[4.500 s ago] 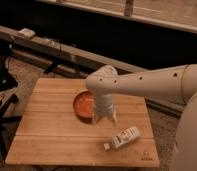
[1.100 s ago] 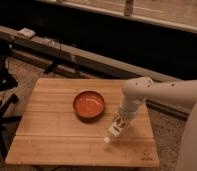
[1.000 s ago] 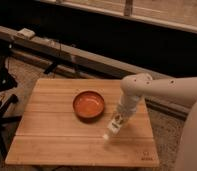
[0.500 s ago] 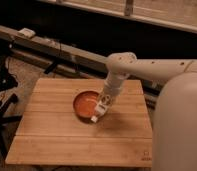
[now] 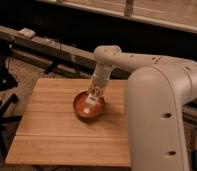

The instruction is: Place the bottle in the ceramic bowl

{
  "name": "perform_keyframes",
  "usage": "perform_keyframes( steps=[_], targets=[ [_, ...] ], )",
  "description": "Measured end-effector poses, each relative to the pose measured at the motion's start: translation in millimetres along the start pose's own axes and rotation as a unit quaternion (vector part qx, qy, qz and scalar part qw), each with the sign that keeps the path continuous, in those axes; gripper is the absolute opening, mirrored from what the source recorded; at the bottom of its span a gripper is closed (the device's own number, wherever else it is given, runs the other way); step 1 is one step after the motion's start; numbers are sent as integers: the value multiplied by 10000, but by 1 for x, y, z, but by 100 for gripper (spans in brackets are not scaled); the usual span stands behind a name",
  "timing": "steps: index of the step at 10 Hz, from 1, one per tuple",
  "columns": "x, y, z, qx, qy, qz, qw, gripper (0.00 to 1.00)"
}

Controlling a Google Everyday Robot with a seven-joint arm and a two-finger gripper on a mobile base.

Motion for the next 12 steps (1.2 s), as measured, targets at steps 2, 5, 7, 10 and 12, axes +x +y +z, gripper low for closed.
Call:
perform_keyframes(
  steps=[2,5,7,10,12],
  targets=[
    [-8,15,22,-39,126,-172,9998,52],
    [-3,21,24,-130,178,-318,9992,78],
    [-5,20,24,-147,155,-306,9993,80],
    [-5,20,24,-151,151,-302,9993,80],
    [-5,21,24,-150,154,-309,9993,80]
  ],
)
